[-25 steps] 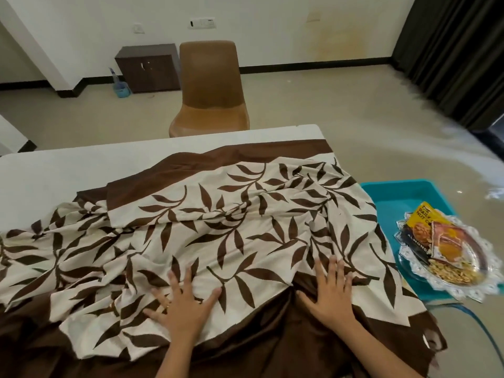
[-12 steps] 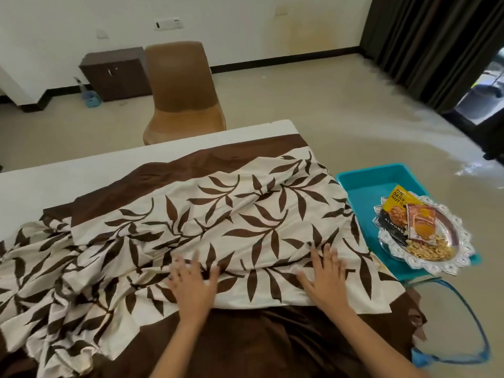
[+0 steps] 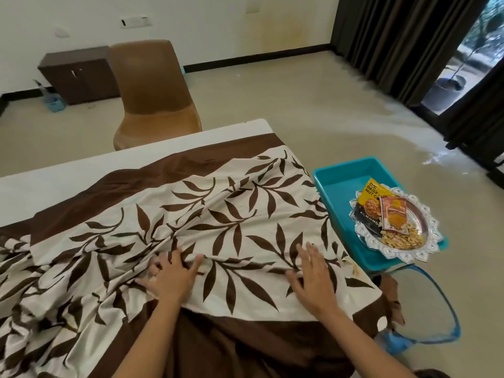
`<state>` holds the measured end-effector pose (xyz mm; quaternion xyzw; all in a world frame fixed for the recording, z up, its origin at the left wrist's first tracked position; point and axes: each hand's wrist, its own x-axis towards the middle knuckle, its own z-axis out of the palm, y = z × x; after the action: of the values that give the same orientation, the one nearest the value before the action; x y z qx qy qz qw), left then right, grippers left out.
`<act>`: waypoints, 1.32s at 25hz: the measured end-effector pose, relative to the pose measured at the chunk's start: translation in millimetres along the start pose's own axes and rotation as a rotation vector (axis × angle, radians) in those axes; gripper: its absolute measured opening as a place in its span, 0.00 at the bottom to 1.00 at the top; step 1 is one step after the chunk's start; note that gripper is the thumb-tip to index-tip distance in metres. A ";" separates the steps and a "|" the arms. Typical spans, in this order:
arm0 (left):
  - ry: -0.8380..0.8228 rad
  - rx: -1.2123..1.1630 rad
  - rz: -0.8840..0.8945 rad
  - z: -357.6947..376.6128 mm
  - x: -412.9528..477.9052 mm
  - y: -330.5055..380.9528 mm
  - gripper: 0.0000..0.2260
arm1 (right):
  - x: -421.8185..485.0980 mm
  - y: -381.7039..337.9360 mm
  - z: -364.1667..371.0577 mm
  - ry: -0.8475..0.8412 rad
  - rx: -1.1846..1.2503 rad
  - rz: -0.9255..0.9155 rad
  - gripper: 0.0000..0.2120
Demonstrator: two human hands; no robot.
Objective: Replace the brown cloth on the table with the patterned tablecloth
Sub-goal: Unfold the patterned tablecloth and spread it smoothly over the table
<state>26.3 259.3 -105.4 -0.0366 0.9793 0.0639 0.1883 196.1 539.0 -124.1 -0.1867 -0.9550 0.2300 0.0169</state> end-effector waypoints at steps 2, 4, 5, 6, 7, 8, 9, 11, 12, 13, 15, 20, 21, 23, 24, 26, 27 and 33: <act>0.271 -0.082 0.101 -2.3 -10.5 23.1 0.41 | 31.6 14.5 -10.9 0.124 -0.052 0.034 0.32; 0.344 -0.147 0.340 6.4 -16.5 47.1 0.33 | 62.6 30.4 -19.5 0.093 -0.177 0.047 0.33; 0.298 -0.160 0.436 12.1 -16.8 60.3 0.30 | 74.2 36.4 -19.7 0.032 -0.222 0.075 0.37; 0.229 -0.179 0.488 18.2 -16.4 71.2 0.32 | 80.7 38.0 -17.8 -0.034 -0.254 0.113 0.40; 0.139 -0.202 0.487 24.9 -14.5 79.8 0.34 | 82.4 35.7 -12.7 -0.090 -0.273 0.135 0.41; 0.069 -0.220 0.451 31.2 -11.8 86.8 0.38 | 79.8 30.3 -3.9 -0.110 -0.273 0.129 0.41; 0.025 -0.220 0.397 35.4 -9.7 92.2 0.40 | 73.1 20.8 6.3 -0.113 -0.263 0.106 0.40; 0.027 -0.217 0.315 40.3 -9.1 103.4 0.42 | 57.2 -5.7 26.7 -0.098 -0.215 -0.017 0.37; 0.060 -0.216 0.314 40.4 -9.2 109.3 0.41 | 49.8 -19.0 36.0 -0.104 -0.181 -0.124 0.35; 0.088 -0.198 0.339 40.7 -7.7 115.3 0.40 | 43.5 -26.3 44.9 -0.104 -0.173 -0.239 0.33; 0.083 -0.113 0.392 40.9 0.8 125.0 0.38 | 45.6 -17.9 41.6 -0.090 -0.126 -0.323 0.31; 0.047 0.024 0.355 42.2 24.0 135.0 0.35 | 65.2 109.4 -25.8 0.020 -0.220 0.255 0.38; 0.059 0.013 0.396 43.0 20.8 140.3 0.34 | 66.3 129.5 -39.7 -0.007 -0.197 0.473 0.41; 0.126 -0.072 0.464 42.9 10.8 153.7 0.32 | 74.5 131.6 -53.0 0.078 -0.163 0.639 0.39; 0.187 -0.131 0.471 40.0 8.2 159.2 0.30 | 84.4 119.2 -50.2 0.140 -0.143 0.543 0.36; 0.347 -0.176 0.403 32.1 14.4 163.7 0.28 | 110.6 80.5 -40.2 0.080 -0.001 0.255 0.34; 0.404 -0.177 0.321 28.5 22.3 161.3 0.29 | 125.7 62.0 -34.3 -0.007 0.040 0.122 0.34; 0.162 -0.037 0.120 26.2 66.3 130.9 0.39 | 189.7 61.6 -13.0 -0.056 -0.228 0.104 0.35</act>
<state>-38.0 389.2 -139.7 0.0137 0.9904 0.0902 0.1038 42.8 664.5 -150.0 -0.2301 -0.9641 0.1255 -0.0432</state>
